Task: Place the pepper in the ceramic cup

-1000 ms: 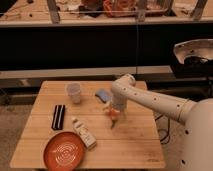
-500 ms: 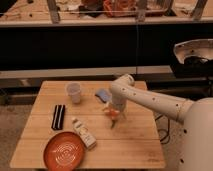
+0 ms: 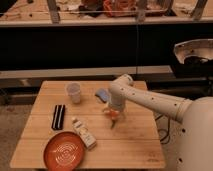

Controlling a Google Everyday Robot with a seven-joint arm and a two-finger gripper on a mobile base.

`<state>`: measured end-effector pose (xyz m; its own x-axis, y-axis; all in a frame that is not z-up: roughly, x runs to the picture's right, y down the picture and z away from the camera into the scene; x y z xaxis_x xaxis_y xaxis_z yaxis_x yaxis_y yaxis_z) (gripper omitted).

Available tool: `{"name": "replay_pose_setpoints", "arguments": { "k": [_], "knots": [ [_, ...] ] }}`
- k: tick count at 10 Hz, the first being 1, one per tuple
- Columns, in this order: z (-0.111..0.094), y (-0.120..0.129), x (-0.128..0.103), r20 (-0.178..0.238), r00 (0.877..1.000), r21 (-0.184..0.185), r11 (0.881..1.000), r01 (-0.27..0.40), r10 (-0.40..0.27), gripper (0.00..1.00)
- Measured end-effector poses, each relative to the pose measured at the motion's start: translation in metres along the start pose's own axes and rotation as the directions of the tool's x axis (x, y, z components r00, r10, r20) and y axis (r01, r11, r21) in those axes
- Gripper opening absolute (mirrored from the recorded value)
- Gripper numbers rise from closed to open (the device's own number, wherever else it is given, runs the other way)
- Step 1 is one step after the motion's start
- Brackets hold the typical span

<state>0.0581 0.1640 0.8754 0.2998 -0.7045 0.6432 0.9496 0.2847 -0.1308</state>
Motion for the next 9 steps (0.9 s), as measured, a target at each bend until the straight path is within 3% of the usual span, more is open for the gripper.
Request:
{"name": "replay_pose_setpoints", "arguments": {
  "k": [9],
  "knots": [
    [0.0027,0.0015,-0.0041,0.009,0.999,-0.022,0.999,0.041,-0.041,0.80]
  ]
}}
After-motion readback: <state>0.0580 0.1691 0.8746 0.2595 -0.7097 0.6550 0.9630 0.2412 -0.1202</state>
